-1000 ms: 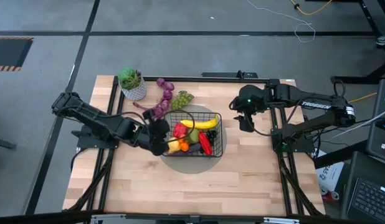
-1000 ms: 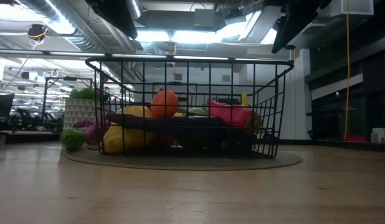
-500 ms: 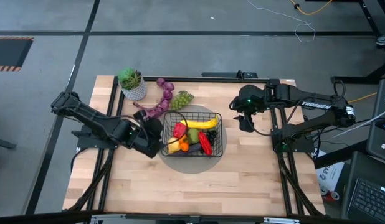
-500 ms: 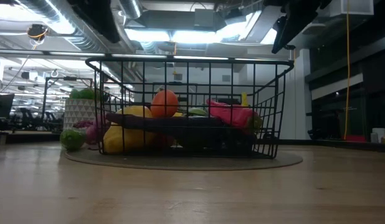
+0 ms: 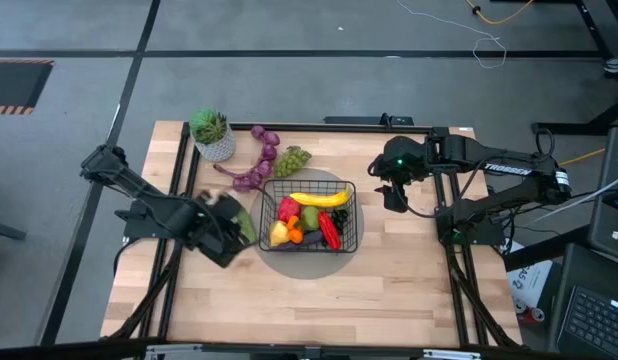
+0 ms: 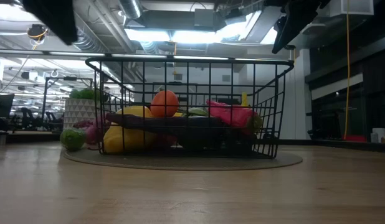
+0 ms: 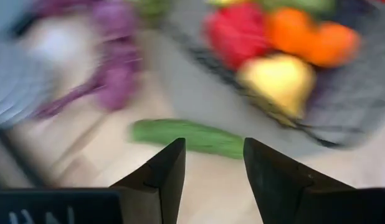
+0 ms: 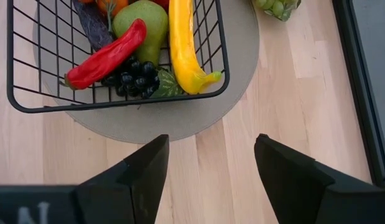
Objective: Build produce basket
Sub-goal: Put the green cucumber into the black wire basket, then put the cucumber into the black wire basket
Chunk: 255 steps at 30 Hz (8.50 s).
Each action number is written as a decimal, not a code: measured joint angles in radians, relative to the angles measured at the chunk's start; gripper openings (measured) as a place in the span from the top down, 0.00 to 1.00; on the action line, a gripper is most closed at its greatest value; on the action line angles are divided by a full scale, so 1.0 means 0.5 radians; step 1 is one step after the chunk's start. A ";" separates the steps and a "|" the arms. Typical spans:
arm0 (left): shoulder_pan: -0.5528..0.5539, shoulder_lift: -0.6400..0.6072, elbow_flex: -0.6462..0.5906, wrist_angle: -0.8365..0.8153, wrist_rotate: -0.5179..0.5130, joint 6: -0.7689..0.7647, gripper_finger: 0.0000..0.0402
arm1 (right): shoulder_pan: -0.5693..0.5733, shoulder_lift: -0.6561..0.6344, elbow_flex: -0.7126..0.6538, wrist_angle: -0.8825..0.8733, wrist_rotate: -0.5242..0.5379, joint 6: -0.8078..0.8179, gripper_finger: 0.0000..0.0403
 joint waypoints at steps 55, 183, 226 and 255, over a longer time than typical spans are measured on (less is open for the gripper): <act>0.598 -0.178 -1.042 1.022 0.065 -1.180 0.61 | 0.000 0.000 0.000 0.014 0.000 -0.007 0.41; 0.596 0.115 -0.749 0.357 0.535 -0.689 1.00 | 0.000 0.000 -0.077 0.027 0.000 0.000 0.41; 0.615 0.109 -0.958 0.451 0.585 -1.372 0.46 | 0.001 0.001 -0.072 0.152 -0.056 -0.044 0.41; 0.615 0.147 -0.964 0.666 0.602 -1.363 0.46 | 0.000 0.000 -0.072 0.144 -0.057 -0.044 0.41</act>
